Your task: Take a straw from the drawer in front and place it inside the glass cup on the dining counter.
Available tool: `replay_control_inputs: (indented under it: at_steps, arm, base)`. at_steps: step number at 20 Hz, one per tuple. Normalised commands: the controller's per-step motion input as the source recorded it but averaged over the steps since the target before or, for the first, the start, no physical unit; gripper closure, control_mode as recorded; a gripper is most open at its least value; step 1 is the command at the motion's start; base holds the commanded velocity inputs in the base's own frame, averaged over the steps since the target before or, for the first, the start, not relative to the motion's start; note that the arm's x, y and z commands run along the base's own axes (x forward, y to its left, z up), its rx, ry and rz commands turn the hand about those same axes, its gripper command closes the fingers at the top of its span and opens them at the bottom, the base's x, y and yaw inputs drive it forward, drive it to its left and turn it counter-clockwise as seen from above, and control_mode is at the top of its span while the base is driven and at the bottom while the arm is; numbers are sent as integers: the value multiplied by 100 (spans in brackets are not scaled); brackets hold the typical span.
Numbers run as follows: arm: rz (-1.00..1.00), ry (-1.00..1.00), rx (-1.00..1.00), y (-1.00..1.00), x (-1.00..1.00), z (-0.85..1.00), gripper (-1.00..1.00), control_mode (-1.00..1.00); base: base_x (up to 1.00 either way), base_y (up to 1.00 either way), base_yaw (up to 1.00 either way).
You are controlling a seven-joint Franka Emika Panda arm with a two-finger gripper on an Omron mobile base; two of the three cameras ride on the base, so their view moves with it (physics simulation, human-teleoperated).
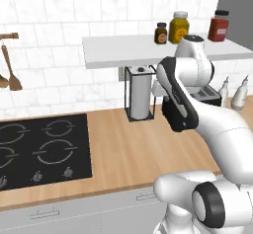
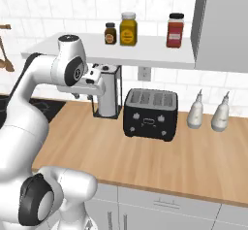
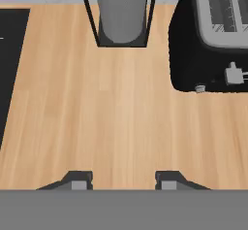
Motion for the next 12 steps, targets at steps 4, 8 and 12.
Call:
replay_control_inputs:
  at_steps: [4,8,12]
  arm:
    - [0,-2,0,0,-6,0,-100,100]
    - [0,0,0,0,0,0,-100,100]
    - [0,0,0,0,0,0,-100,100]
  base:
    - [-28,4,0]
    - [-73,55,-19]
    - [-52,93,-45]
